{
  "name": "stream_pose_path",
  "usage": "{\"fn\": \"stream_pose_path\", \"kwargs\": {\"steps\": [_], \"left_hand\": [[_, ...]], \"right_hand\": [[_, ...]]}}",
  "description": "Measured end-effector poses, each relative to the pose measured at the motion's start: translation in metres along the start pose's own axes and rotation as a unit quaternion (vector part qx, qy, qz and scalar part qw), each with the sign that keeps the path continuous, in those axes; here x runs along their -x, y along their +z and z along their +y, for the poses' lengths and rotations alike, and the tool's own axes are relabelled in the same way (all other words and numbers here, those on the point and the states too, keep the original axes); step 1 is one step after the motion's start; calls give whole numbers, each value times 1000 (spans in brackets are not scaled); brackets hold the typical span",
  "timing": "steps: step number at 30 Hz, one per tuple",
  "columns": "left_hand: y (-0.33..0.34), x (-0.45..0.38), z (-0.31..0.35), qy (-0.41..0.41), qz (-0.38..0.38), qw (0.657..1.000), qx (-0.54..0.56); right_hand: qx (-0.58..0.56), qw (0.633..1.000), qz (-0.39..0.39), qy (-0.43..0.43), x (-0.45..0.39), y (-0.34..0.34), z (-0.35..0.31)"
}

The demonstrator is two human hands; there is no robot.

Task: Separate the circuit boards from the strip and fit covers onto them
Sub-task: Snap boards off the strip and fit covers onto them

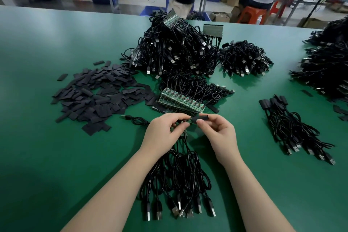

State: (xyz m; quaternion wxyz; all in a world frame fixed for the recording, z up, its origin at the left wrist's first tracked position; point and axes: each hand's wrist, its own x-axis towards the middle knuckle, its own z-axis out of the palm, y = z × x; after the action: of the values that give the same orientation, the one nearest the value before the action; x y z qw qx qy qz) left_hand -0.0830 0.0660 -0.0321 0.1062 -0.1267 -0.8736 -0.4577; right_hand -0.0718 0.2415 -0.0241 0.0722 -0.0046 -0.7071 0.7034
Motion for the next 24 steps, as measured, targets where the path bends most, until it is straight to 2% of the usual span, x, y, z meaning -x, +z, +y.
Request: {"fn": "stream_pose_path", "kwargs": {"steps": [24], "left_hand": [[0, 0, 0, 3, -4, 1000, 16]], "right_hand": [[0, 999, -45, -3, 1, -2, -1]]}}
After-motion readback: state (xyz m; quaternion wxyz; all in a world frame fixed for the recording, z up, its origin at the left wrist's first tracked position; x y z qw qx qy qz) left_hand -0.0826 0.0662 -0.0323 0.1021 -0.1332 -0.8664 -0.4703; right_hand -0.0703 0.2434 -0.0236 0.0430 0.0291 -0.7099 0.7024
